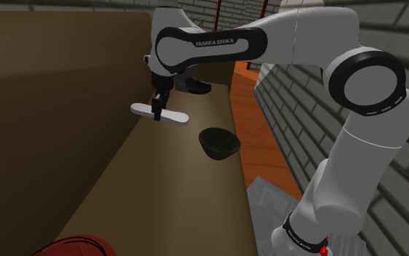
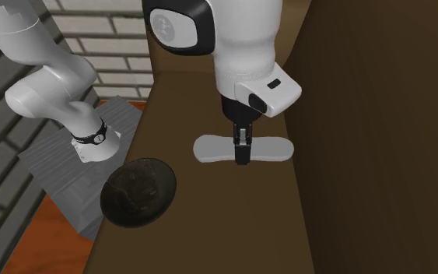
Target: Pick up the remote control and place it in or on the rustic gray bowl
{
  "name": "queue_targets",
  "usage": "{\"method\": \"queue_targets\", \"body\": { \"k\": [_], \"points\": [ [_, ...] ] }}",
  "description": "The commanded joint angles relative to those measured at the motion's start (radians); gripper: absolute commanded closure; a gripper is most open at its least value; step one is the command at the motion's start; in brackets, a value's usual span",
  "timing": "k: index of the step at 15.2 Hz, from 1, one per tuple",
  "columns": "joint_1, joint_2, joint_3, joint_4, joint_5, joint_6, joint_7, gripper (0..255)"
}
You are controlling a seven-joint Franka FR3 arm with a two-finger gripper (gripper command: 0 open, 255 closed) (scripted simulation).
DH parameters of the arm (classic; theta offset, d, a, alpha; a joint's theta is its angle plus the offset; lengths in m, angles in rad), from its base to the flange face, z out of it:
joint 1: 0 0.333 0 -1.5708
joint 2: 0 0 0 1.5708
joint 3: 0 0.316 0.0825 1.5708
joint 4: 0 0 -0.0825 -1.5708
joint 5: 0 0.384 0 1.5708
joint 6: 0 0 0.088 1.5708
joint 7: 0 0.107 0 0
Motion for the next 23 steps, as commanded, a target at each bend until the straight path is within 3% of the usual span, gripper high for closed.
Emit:
{"method": "queue_targets", "body": {
  "k": [1, 12, 20, 23],
  "points": [
    [0.0, -0.002, 0.0, 0.014, 0.0, -0.017, 0.0, 255],
    [-0.084, -0.35, -0.096, -0.377, 0.036, 0.029, -0.191, 255],
    [-0.145, -0.564, -0.198, -0.566, 0.008, 0.003, -0.338, 255],
    [-0.151, -0.578, -0.209, -0.604, 0.003, 0.027, -0.351, 255]
  ]
}}
